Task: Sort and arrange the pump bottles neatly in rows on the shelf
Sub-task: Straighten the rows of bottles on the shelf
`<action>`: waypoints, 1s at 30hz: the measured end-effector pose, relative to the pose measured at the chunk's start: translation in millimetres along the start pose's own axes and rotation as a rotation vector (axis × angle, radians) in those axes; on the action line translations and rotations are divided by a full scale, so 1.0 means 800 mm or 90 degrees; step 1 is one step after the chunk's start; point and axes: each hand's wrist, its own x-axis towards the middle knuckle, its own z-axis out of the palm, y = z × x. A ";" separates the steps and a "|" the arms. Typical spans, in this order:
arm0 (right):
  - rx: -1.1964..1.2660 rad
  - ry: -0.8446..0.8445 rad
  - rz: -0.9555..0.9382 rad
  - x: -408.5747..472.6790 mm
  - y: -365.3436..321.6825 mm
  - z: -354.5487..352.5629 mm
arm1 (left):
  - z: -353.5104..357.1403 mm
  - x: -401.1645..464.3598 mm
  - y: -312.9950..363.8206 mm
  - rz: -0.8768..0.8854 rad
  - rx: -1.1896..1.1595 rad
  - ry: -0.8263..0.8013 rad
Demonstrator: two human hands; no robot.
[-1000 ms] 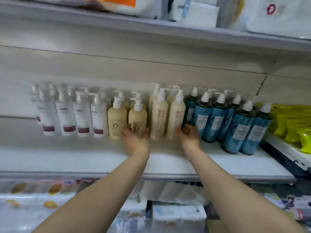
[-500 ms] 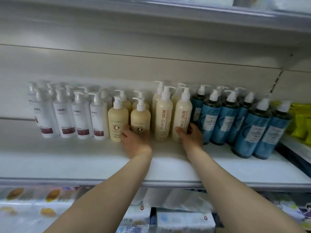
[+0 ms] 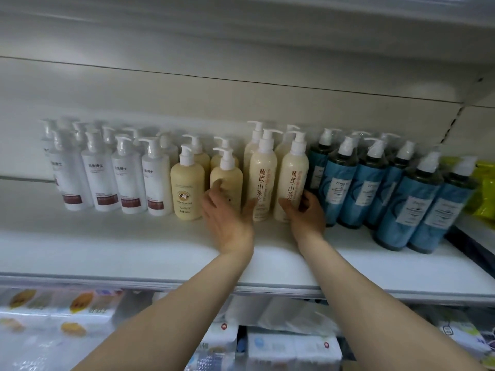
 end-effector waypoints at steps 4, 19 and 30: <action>0.011 -0.006 0.003 0.002 0.007 -0.001 | 0.008 -0.015 0.025 0.050 -0.080 -0.073; -0.017 -0.024 0.009 0.011 0.019 0.002 | 0.038 0.023 0.055 -0.053 0.090 -0.193; -0.026 -0.024 -0.003 0.011 0.021 0.006 | 0.039 0.024 0.059 -0.016 0.145 -0.179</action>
